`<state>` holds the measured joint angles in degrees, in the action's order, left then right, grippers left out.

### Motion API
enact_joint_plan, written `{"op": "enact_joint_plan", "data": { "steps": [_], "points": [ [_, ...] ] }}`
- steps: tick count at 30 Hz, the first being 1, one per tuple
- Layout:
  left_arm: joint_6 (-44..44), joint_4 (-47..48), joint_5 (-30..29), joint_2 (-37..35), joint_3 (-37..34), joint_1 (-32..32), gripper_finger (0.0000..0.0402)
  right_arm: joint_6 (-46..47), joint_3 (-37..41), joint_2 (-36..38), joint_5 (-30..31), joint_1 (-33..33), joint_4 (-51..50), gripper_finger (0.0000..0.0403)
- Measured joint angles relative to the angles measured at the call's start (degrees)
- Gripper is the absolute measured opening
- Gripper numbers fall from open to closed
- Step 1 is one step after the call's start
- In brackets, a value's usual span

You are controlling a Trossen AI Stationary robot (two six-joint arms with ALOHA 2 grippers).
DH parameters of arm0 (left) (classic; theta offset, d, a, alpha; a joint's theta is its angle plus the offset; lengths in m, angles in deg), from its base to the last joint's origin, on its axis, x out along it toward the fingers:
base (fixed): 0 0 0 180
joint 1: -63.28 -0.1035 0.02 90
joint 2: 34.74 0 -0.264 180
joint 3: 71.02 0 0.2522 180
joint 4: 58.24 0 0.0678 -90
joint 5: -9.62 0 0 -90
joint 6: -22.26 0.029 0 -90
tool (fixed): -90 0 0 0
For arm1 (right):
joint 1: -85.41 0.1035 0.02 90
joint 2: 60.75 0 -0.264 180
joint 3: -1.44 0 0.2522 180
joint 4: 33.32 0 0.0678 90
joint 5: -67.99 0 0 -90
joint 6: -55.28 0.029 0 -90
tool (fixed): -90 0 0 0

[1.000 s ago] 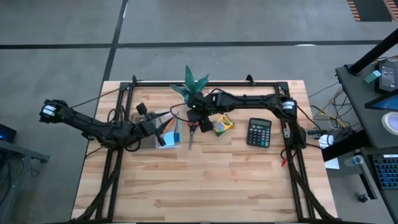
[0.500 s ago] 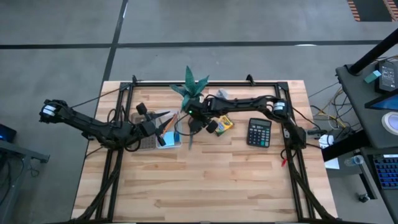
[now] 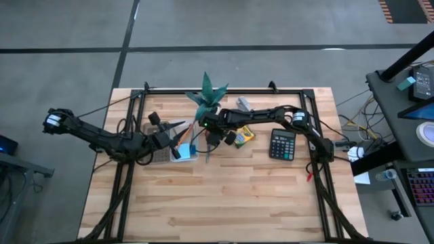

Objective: Pack school essentials
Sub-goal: Put the black scissors into the white and black box

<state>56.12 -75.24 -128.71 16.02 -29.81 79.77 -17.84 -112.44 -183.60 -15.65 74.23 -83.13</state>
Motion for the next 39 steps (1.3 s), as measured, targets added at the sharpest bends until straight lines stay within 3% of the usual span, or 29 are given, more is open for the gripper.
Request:
{"op": "enact_joint_plan", "data": {
  "steps": [9,30,33,39],
  "points": [
    [0.1,0.0,0.0,0.0,0.0,0.0,0.0107,-4.8,0.0,-0.9,1.3,-0.1,1.6,0.0182],
    [1.1,0.0,0.0,0.0,0.0,0.0,0.0107,-6.2,0.0,-0.5,-0.4,3.4,1.1,0.0159],
    [1.1,-0.1,0.0,0.0,0.0,0.0,0.0107,-3.2,0.0,-0.2,-0.4,4.5,-0.4,0.0155],
    [1.1,-0.1,0.0,0.0,0.0,0.0,0.0107,11.4,0.0,-0.2,0.0,6.5,-2.9,0.0158]
  ]
}}
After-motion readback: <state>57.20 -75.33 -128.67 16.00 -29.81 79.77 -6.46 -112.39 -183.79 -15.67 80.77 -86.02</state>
